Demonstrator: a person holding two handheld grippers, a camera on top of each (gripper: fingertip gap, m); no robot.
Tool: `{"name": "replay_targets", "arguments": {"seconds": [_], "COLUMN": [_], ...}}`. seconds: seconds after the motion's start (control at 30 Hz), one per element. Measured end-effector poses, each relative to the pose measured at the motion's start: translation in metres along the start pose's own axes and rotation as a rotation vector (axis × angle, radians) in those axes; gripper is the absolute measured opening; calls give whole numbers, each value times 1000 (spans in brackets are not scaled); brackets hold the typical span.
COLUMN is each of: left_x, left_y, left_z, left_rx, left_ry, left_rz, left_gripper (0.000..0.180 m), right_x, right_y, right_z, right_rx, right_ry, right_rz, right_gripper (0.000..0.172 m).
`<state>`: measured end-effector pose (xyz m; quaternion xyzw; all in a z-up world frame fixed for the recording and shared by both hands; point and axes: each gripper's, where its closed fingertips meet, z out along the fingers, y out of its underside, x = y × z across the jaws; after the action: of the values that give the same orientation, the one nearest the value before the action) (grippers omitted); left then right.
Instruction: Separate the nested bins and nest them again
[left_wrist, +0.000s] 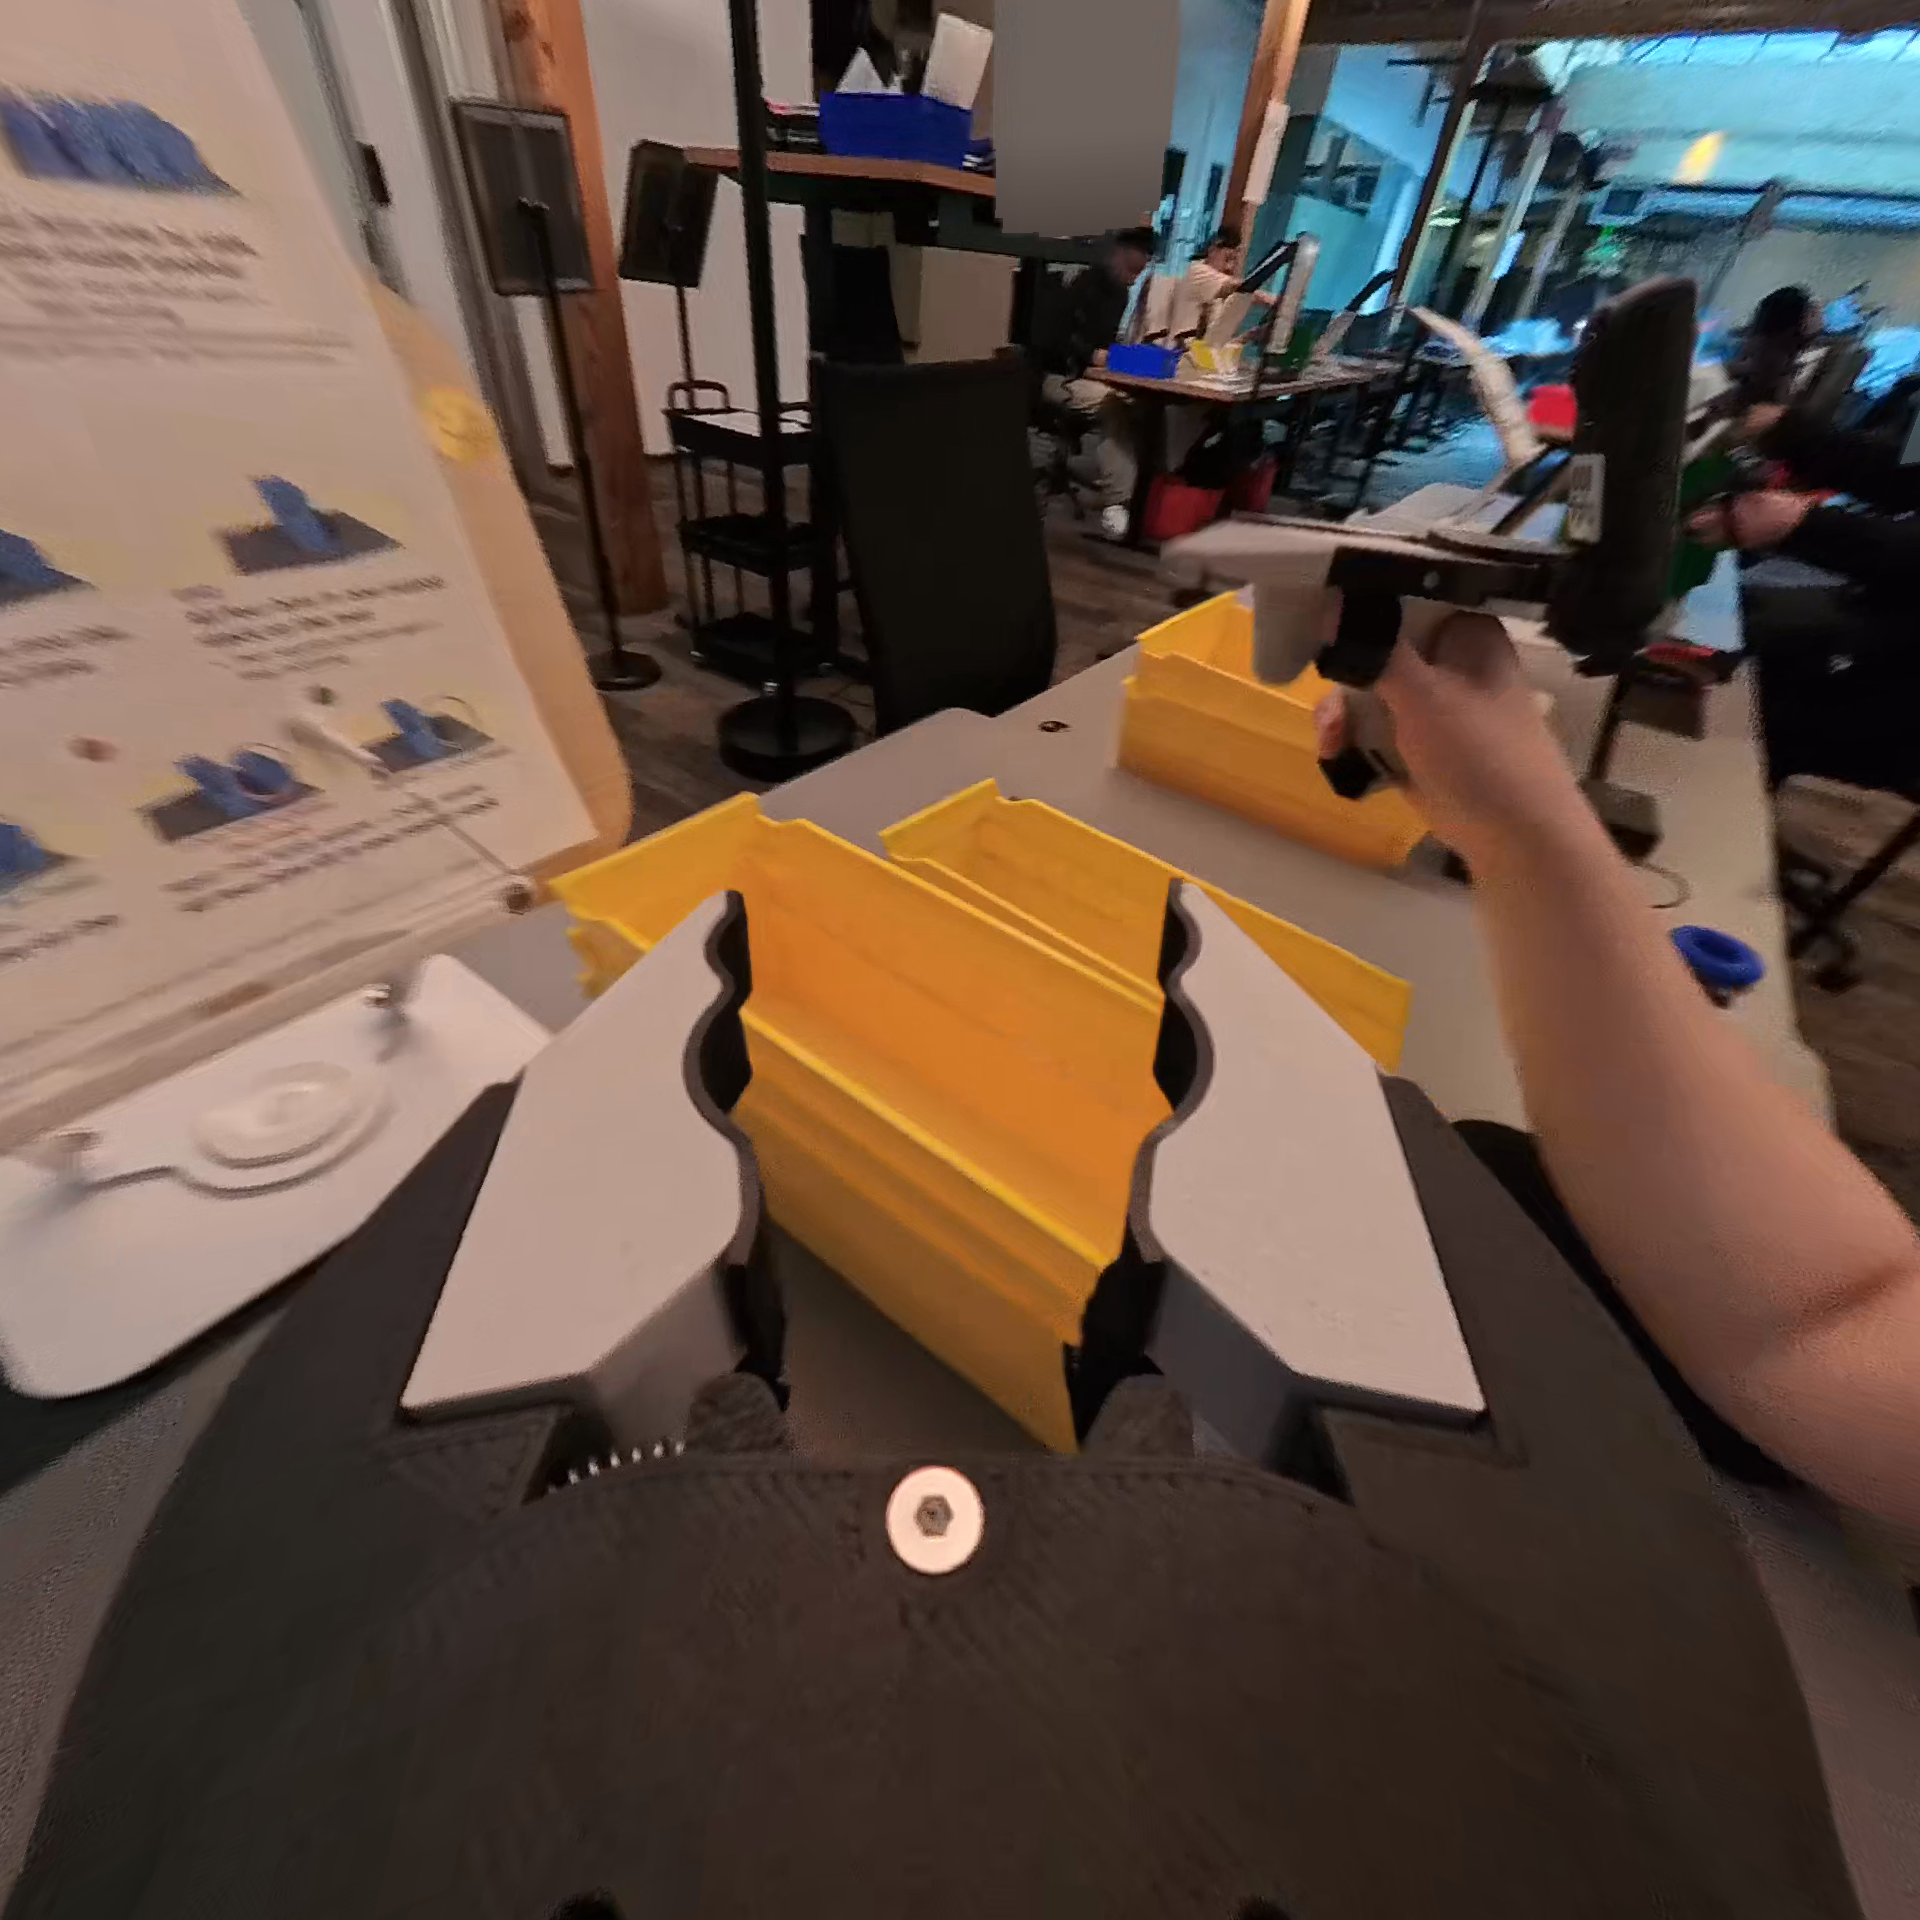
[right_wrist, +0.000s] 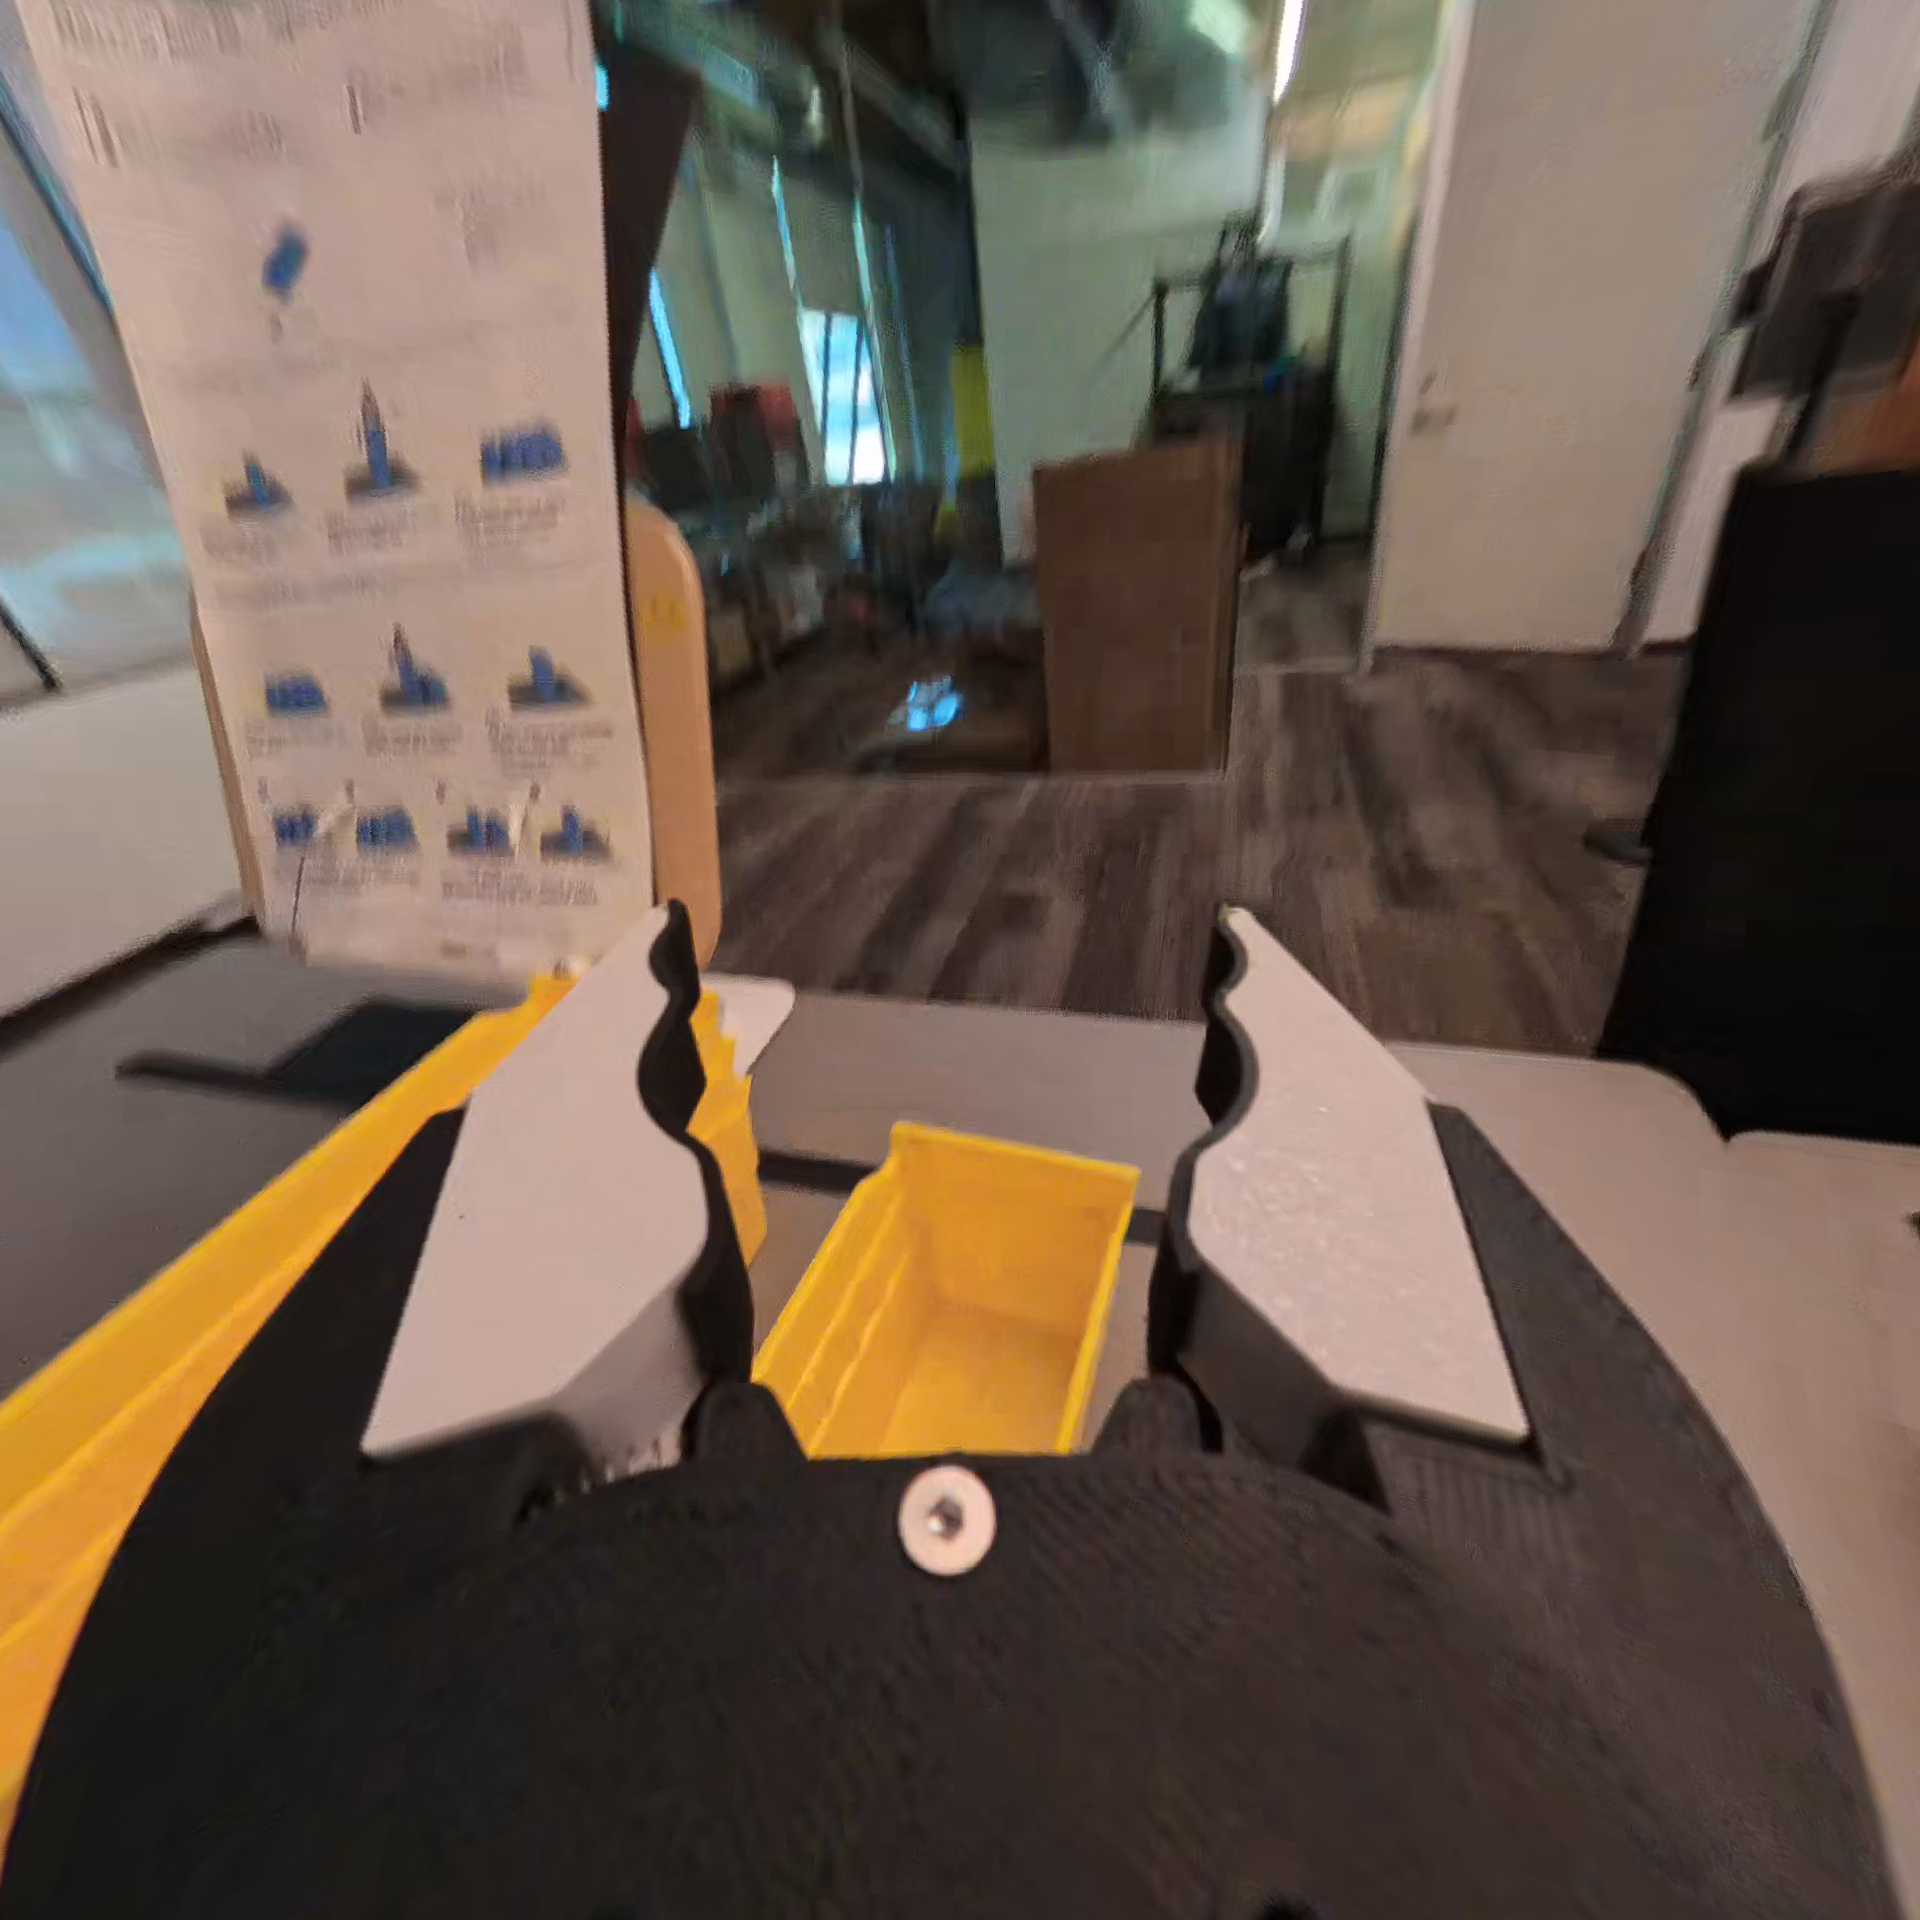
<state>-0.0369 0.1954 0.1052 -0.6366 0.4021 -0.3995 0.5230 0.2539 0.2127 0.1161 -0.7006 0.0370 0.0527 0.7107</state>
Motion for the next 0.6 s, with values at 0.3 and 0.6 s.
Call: {"name": "replay_targets", "arguments": {"seconds": [0.3, 0.6], "left_x": [-19, -20], "left_y": [29, 31], "left_z": [42, 97], "left_rx": [-81, -595], "left_ry": [-134, -215], "left_rz": [-147, -246], "left_gripper": [131, 136], "right_x": [9, 20], "right_y": [-20, 13], "right_z": [-14, -2], "right_rx": [117, 3], "right_ry": [-77, -164], "right_rz": [82, 201], "right_gripper": [104, 106]}}
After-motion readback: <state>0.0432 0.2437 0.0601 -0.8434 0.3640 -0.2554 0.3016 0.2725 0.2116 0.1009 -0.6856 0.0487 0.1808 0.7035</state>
